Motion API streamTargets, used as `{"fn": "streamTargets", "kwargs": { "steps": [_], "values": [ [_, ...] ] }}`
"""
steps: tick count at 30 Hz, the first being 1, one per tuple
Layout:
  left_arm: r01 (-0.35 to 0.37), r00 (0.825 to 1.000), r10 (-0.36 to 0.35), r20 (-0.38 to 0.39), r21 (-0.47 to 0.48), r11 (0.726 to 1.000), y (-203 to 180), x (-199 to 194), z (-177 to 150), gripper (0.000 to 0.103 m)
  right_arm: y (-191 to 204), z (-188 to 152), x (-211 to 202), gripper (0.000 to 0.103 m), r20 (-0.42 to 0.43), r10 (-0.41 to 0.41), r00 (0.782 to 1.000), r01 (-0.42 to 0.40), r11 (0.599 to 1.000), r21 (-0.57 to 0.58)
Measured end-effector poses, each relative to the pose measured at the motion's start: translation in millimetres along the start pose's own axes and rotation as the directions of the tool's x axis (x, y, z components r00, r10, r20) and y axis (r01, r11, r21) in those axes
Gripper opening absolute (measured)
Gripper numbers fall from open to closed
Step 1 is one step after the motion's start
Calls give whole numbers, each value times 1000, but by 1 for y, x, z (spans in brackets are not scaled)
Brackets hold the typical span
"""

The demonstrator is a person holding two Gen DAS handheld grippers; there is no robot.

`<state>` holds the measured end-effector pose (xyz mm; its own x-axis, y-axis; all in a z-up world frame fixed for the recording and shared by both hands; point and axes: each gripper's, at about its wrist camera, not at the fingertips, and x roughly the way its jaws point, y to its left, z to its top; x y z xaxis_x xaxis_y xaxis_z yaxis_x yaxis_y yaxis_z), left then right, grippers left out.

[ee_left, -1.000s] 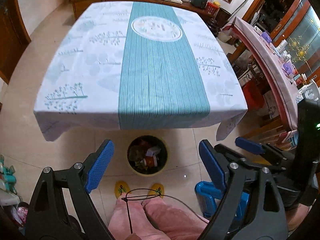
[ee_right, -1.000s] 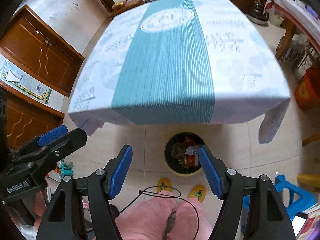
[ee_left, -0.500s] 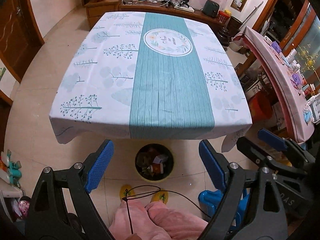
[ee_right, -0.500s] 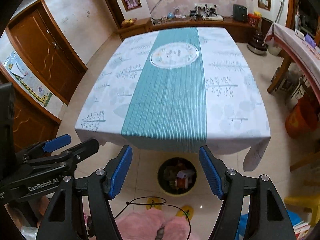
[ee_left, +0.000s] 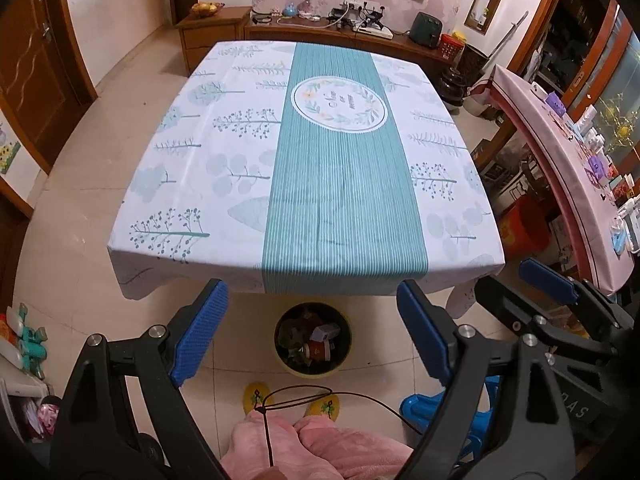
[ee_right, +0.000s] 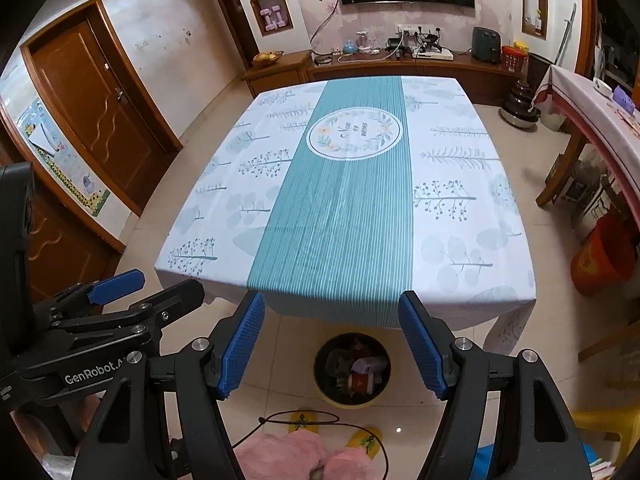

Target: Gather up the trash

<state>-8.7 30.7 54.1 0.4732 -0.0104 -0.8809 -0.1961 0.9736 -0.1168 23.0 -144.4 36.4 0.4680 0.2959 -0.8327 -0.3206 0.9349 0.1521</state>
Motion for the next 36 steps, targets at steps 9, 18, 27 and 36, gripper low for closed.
{"fn": "streamTargets", "kwargs": {
  "steps": [9, 18, 27, 36],
  "values": [
    [-8, 1000, 7, 18, 4, 1000, -2, -5, -2, 84, 1, 0, -5, 70, 18, -7, 1000, 7, 1000, -10],
    [-10, 1000, 10, 17, 1, 1000, -3, -5, -2, 83, 2, -2, -7, 70, 19, -9, 1000, 9, 1000, -10],
    [-13, 1000, 13, 18, 4, 1000, 0, -8, -3, 83, 7, -5, -9, 70, 20, -13, 1000, 13, 1000, -10],
    [-24, 999, 24, 30, 15, 1000, 3, -12, -4, 83, 7, -6, -9, 70, 22, -11, 1000, 12, 1000, -11]
  ]
}}
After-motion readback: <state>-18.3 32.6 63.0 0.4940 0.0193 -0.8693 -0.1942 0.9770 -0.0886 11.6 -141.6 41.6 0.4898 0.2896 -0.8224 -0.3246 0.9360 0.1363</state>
